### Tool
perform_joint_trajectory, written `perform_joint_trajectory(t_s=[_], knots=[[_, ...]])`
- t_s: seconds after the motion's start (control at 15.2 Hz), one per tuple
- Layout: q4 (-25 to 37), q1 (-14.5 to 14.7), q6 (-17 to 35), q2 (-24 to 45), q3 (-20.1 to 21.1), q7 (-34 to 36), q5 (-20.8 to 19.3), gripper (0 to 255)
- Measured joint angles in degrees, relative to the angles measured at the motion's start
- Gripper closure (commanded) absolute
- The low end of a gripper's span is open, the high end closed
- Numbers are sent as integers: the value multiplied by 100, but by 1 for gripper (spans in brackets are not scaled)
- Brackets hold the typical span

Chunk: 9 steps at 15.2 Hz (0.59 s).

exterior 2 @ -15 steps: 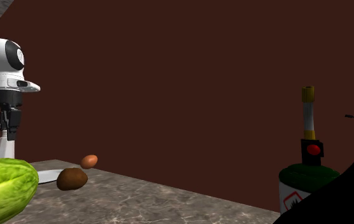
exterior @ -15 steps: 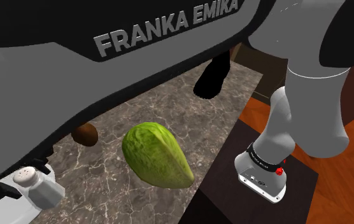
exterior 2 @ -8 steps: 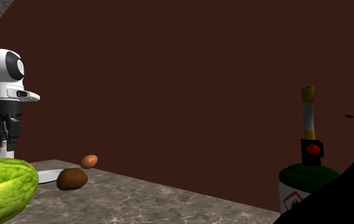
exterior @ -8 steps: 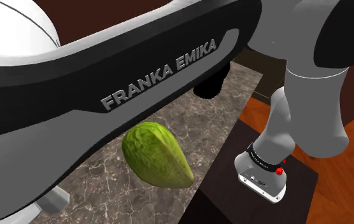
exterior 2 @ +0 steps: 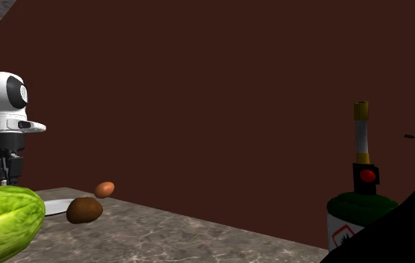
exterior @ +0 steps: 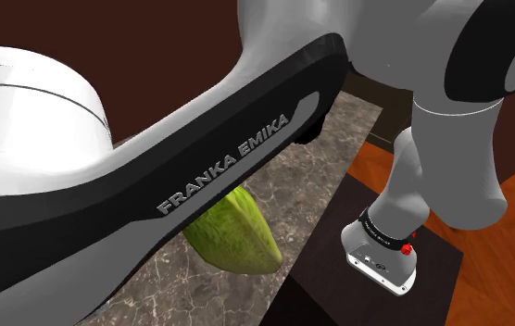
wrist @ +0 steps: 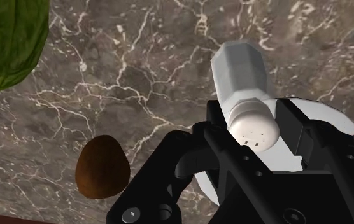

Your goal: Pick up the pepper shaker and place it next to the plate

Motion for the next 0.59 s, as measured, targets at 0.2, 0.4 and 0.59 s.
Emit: perform_joint_trajectory(t_s=[0.2,0.4,0.59], knots=[[-110,-8,131,27,-11,30,-22,255],[-125,-9,152,31,-13,35,-26,255],[-128,-9,155,31,-13,36,-26,0]])
